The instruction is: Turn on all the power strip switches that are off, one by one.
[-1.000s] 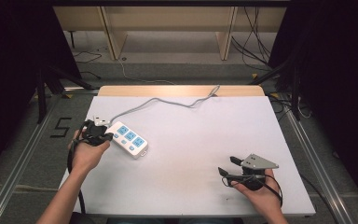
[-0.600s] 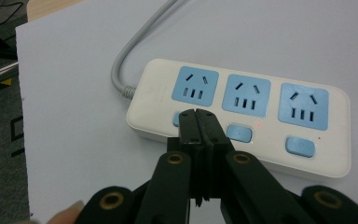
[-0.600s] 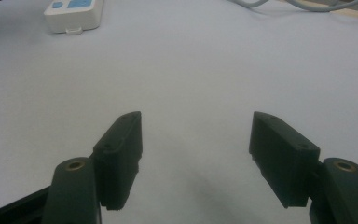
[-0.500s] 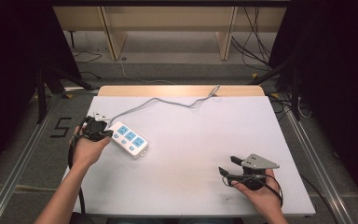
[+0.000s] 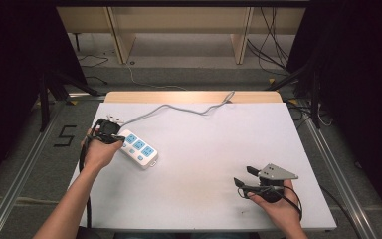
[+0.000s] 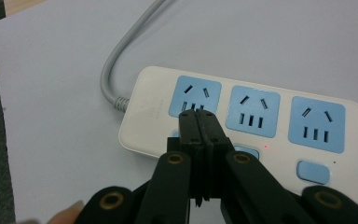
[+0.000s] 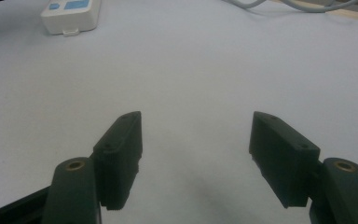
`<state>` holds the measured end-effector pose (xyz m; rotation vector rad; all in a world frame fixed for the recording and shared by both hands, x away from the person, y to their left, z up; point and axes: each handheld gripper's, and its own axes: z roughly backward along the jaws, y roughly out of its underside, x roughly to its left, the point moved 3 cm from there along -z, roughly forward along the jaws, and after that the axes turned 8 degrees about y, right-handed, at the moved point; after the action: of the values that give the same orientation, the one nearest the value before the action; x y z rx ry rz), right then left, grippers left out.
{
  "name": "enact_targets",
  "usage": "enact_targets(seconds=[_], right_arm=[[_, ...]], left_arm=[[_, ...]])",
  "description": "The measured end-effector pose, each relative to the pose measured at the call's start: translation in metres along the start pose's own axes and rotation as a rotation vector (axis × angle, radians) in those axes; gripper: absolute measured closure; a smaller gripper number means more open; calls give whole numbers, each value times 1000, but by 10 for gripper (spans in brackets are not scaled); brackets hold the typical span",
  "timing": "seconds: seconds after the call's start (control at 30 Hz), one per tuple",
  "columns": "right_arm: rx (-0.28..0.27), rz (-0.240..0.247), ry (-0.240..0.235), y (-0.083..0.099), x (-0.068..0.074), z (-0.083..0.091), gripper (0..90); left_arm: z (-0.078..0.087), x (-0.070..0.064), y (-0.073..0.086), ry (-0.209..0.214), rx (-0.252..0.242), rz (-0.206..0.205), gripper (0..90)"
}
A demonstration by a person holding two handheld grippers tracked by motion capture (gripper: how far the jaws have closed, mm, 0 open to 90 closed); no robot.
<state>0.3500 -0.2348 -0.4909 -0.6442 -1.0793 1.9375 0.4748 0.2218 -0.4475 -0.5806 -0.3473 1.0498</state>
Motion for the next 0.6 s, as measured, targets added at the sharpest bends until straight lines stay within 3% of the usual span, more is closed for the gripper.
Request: enact_targets(seconds=[0.6], right_arm=[[-5, -7, 2, 0, -2, 0, 356]], left_arm=[[-4, 6, -10, 18, 59, 10, 898]])
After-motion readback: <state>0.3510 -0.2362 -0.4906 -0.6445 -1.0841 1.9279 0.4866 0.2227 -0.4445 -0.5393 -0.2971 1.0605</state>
